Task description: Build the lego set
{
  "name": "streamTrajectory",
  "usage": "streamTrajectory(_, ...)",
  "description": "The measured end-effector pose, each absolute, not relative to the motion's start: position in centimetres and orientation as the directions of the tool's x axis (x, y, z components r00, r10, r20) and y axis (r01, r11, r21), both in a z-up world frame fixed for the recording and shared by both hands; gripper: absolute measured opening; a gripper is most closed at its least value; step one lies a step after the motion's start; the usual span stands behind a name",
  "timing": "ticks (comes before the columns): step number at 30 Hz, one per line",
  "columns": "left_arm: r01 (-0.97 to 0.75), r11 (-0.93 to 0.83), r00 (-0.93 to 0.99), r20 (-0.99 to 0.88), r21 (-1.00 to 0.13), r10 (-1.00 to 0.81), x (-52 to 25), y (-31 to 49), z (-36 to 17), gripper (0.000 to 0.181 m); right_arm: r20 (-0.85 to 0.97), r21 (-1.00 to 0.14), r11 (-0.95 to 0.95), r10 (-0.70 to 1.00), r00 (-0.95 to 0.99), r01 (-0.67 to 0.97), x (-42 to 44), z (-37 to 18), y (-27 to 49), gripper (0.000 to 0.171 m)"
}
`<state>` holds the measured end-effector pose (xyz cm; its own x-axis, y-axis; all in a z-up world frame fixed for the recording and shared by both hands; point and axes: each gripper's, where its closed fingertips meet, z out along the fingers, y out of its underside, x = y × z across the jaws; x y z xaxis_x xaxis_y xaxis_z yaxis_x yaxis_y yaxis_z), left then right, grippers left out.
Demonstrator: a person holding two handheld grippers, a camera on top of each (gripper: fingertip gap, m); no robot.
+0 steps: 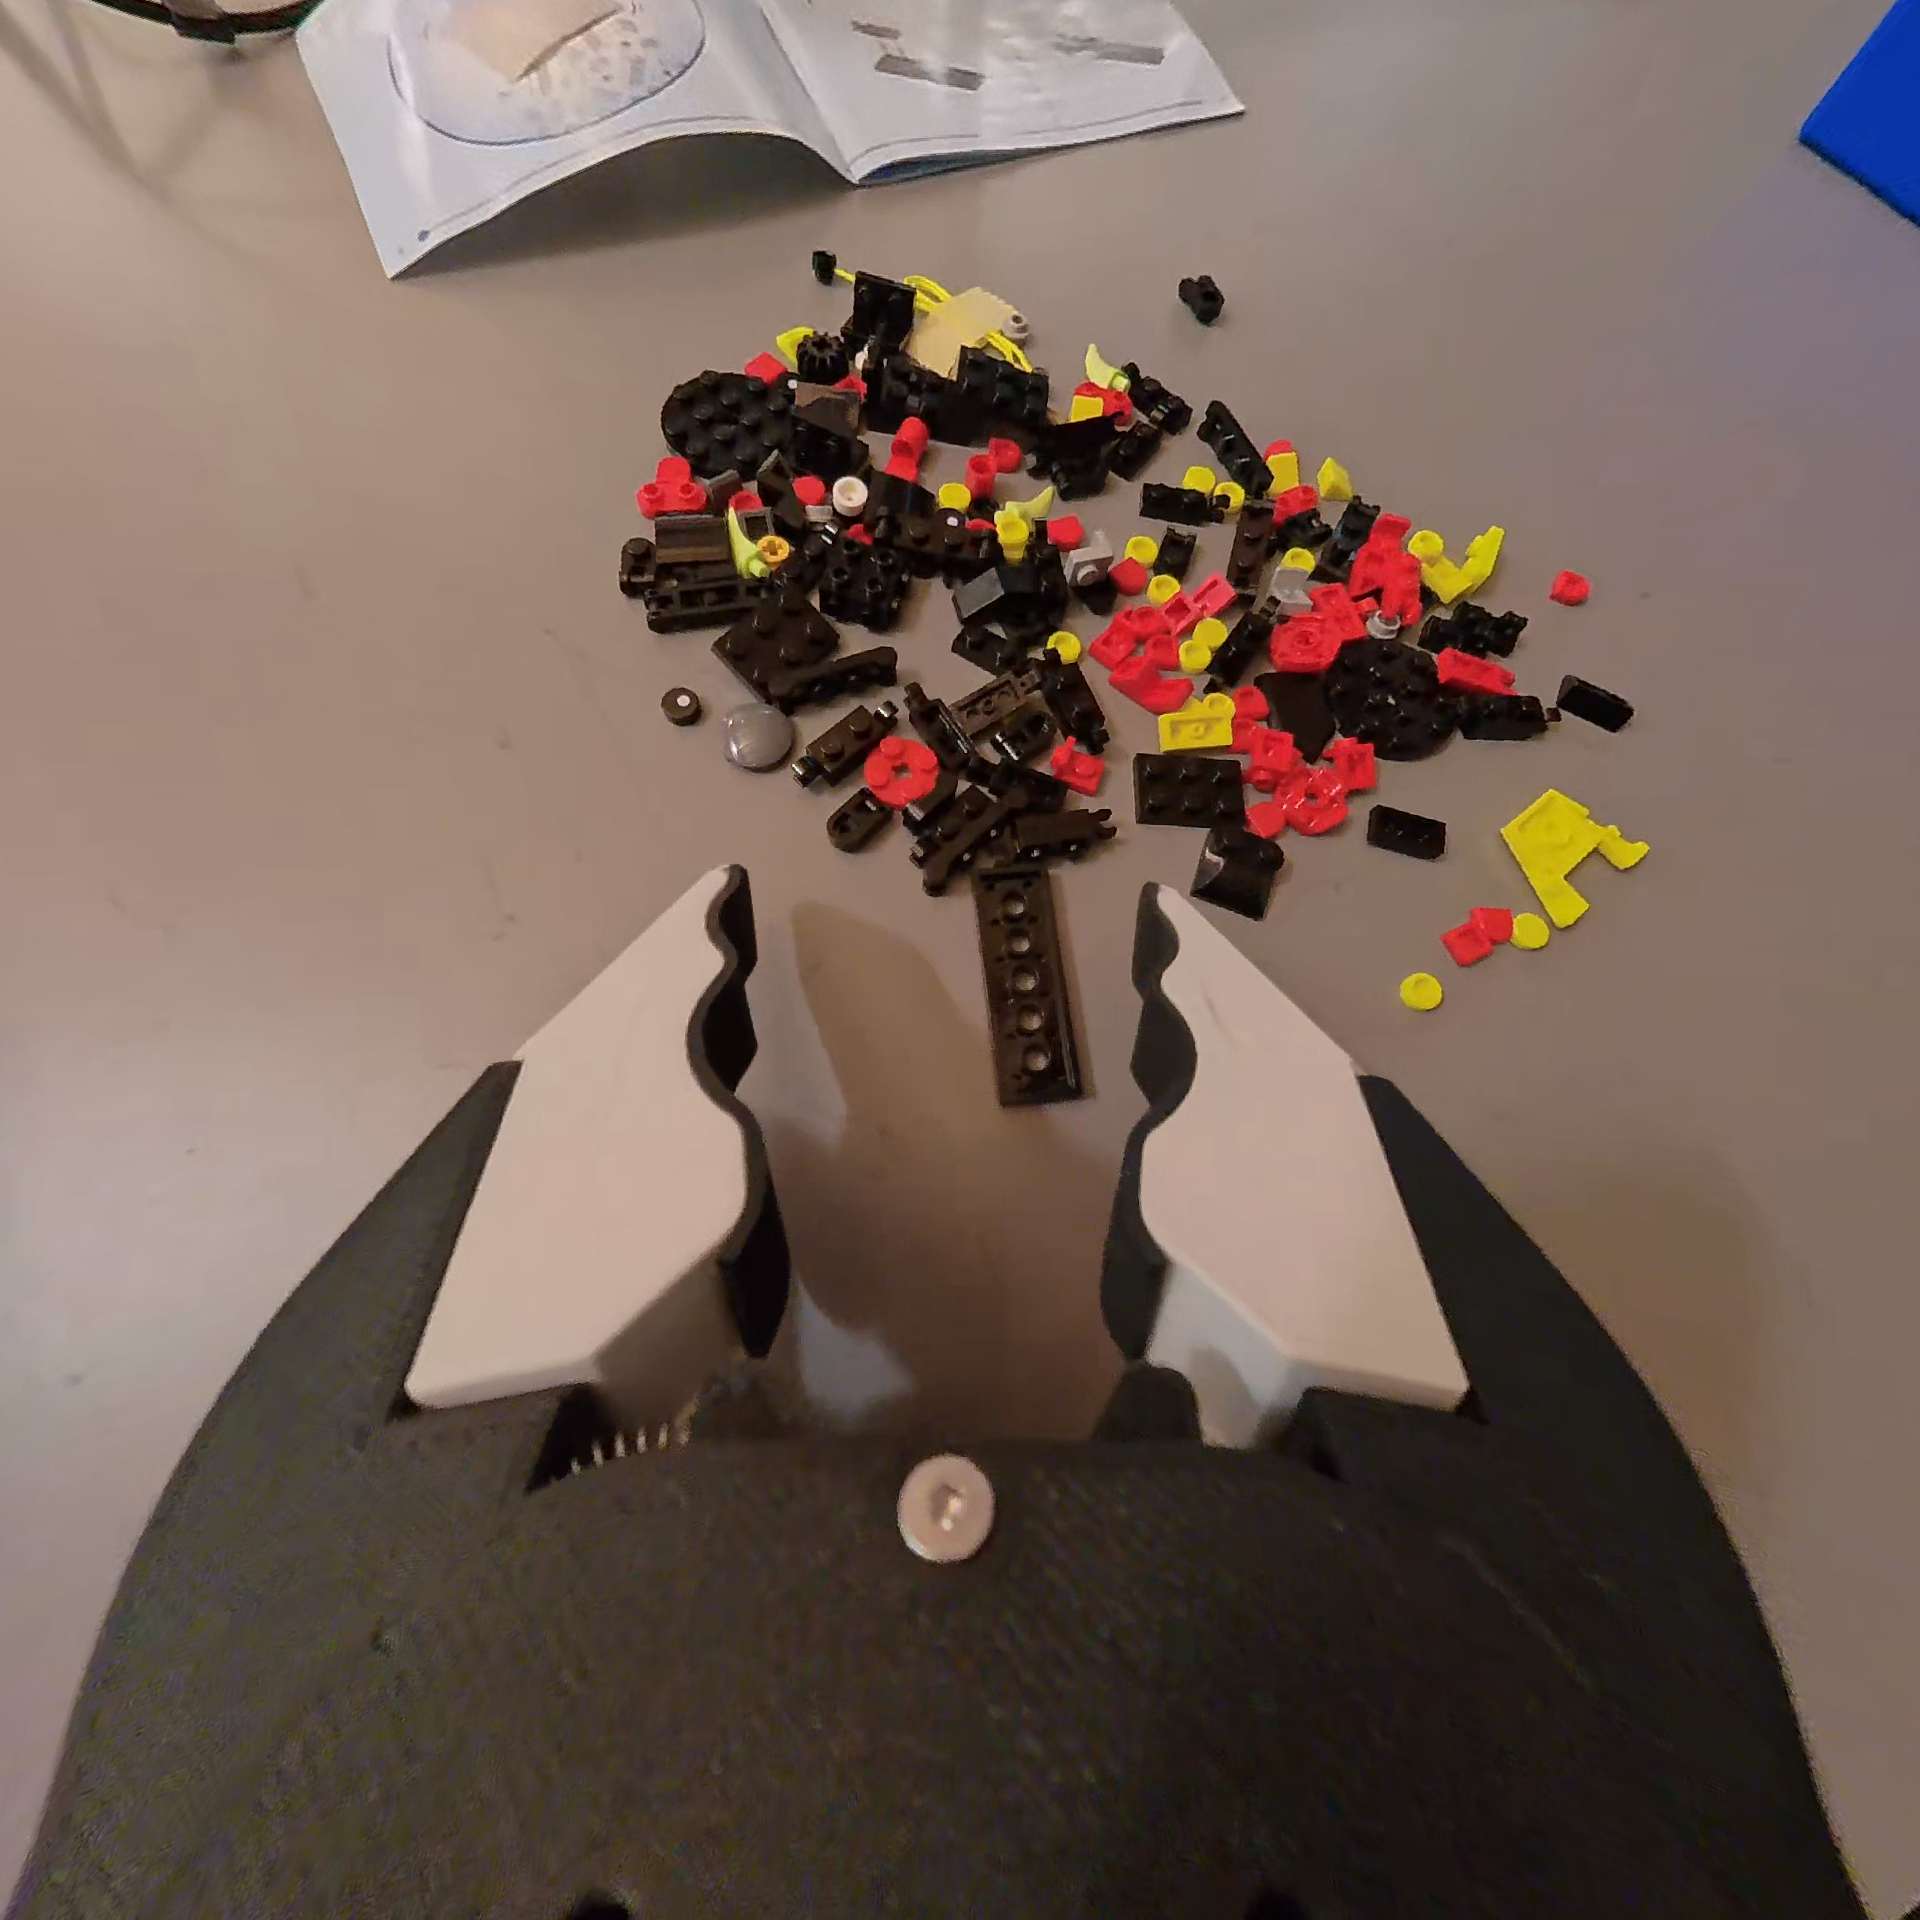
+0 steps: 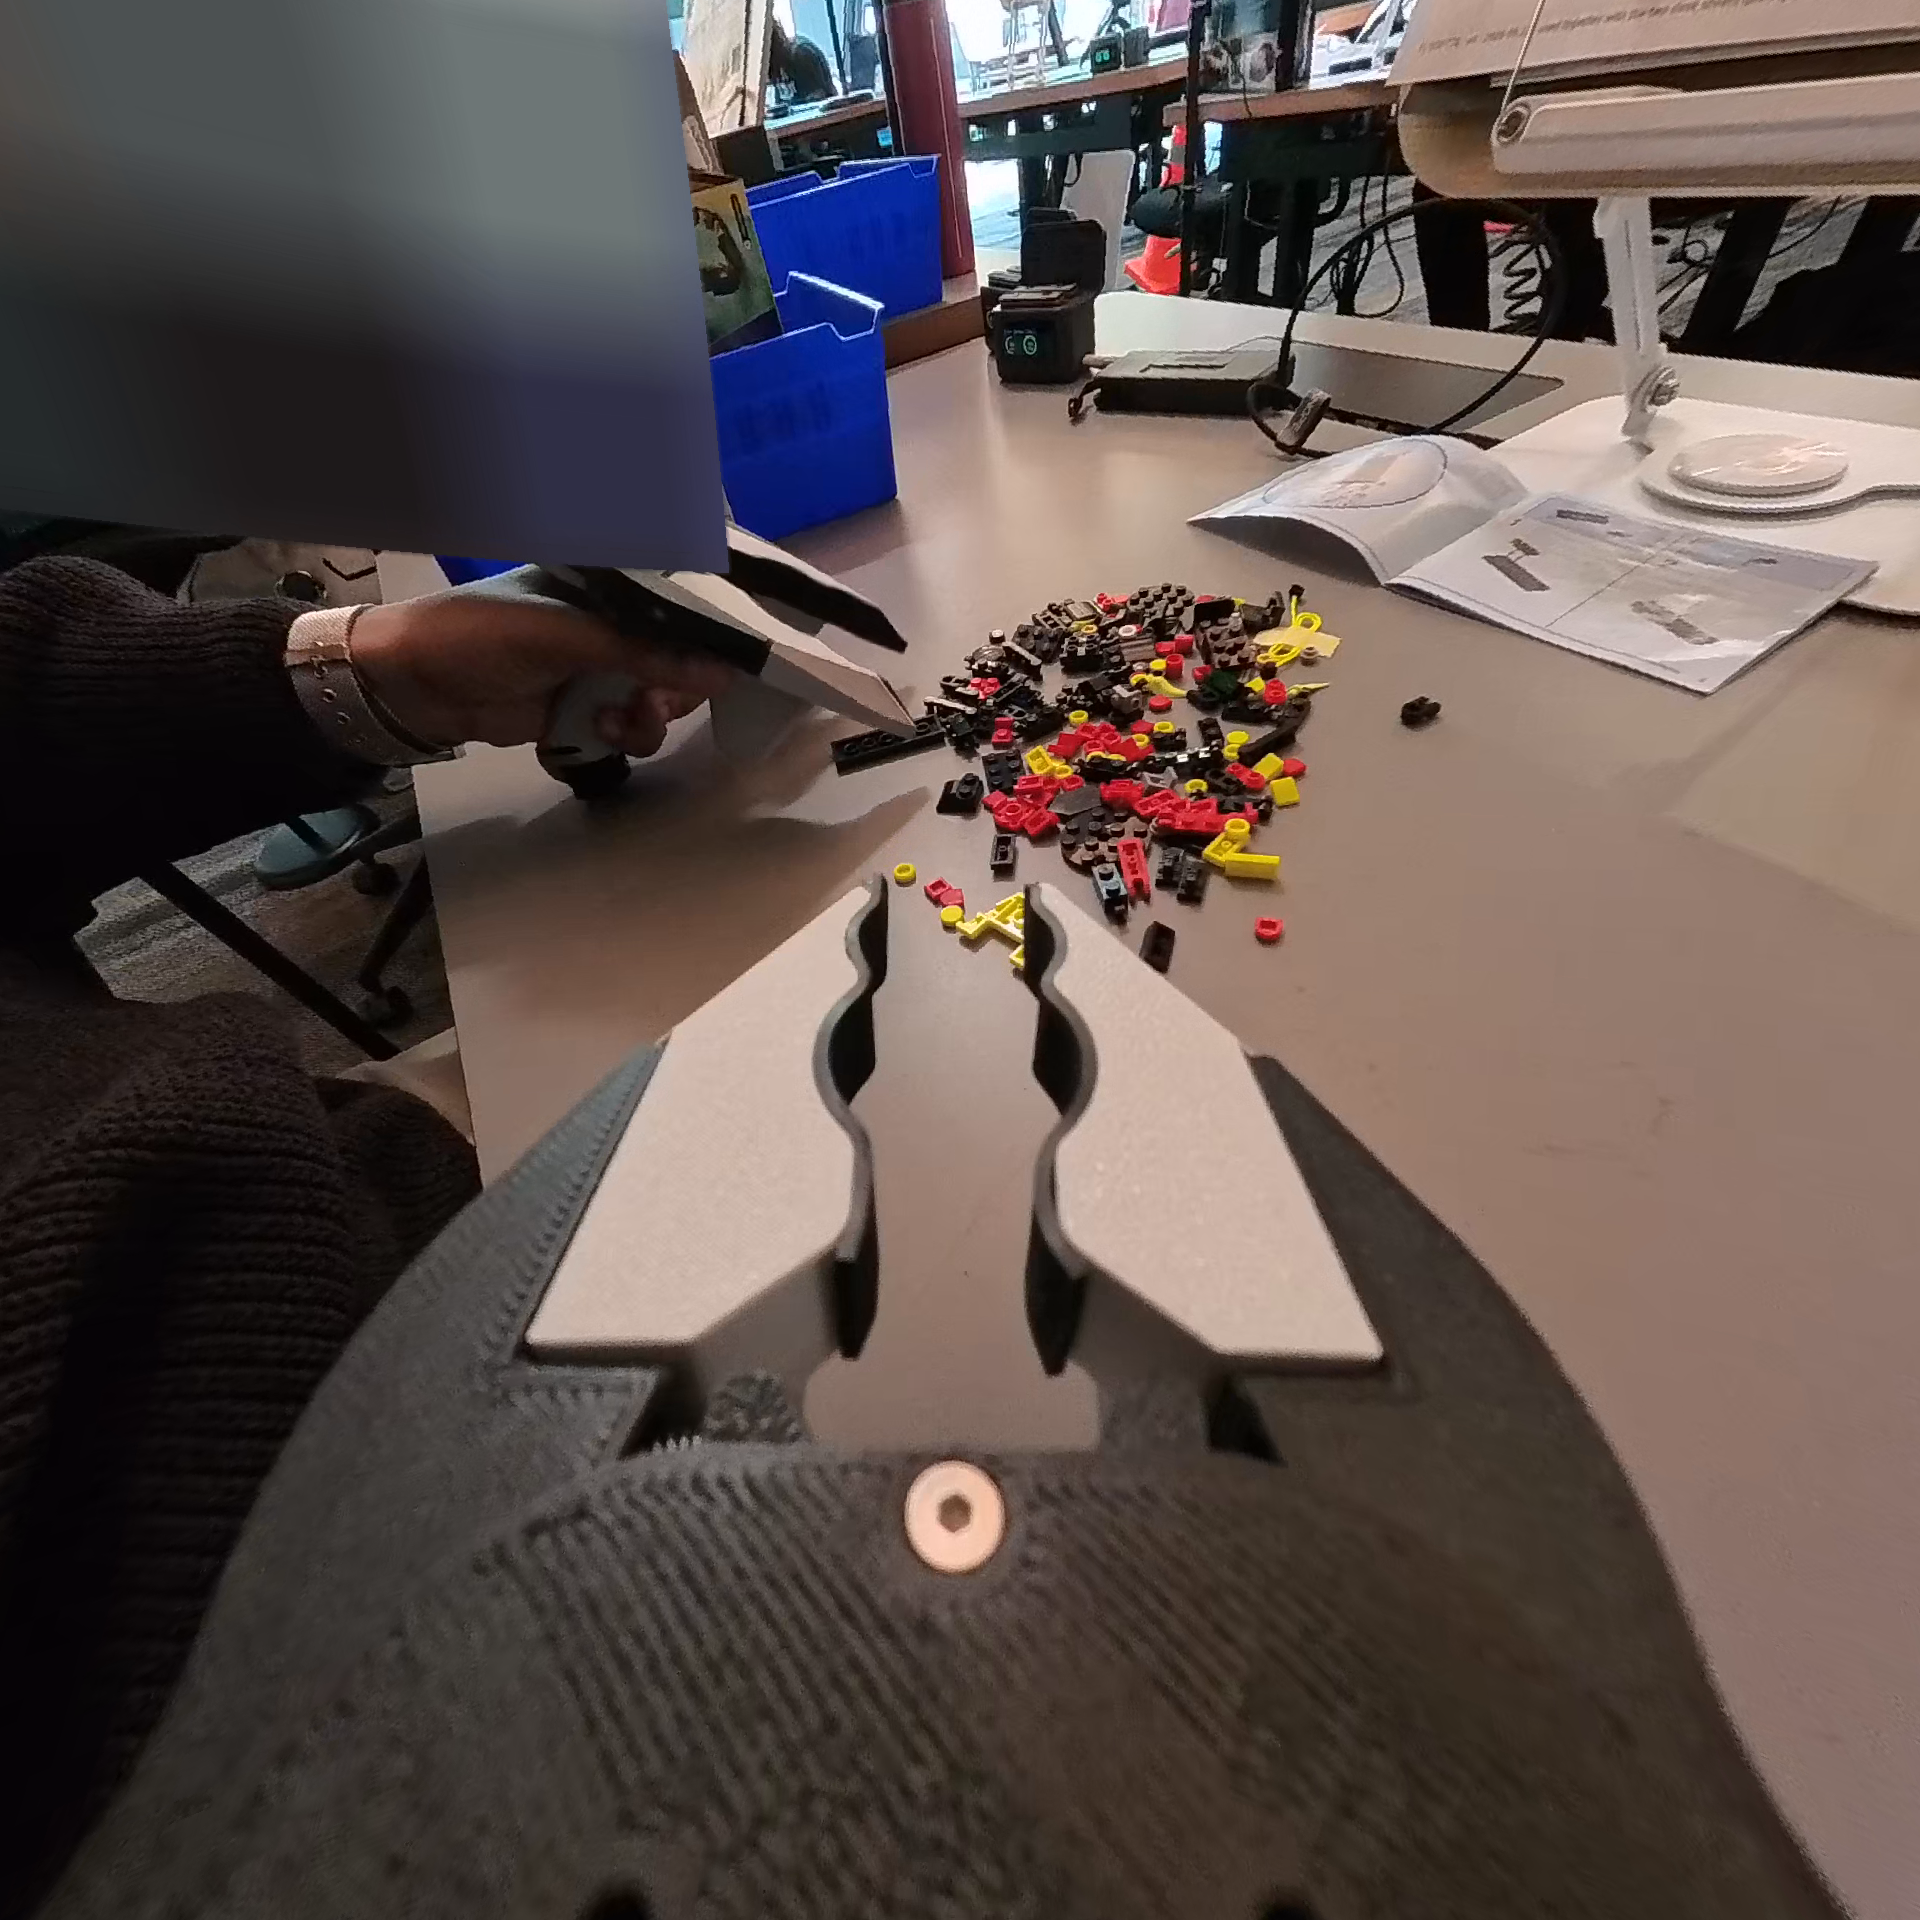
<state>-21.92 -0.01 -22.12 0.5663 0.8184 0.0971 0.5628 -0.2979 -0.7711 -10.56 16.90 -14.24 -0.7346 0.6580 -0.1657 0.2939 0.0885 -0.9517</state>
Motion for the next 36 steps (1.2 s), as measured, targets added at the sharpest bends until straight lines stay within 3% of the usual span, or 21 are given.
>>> streamTrajectory(36,0.591,-0.342,0.587,0.099,-0.730,0.804,-21.28,0.18,-23.05,0.065,-0.188,-0.947,0.076,0.656,-0.731,0.312,-10.64,-14.37,16.94,0.024)
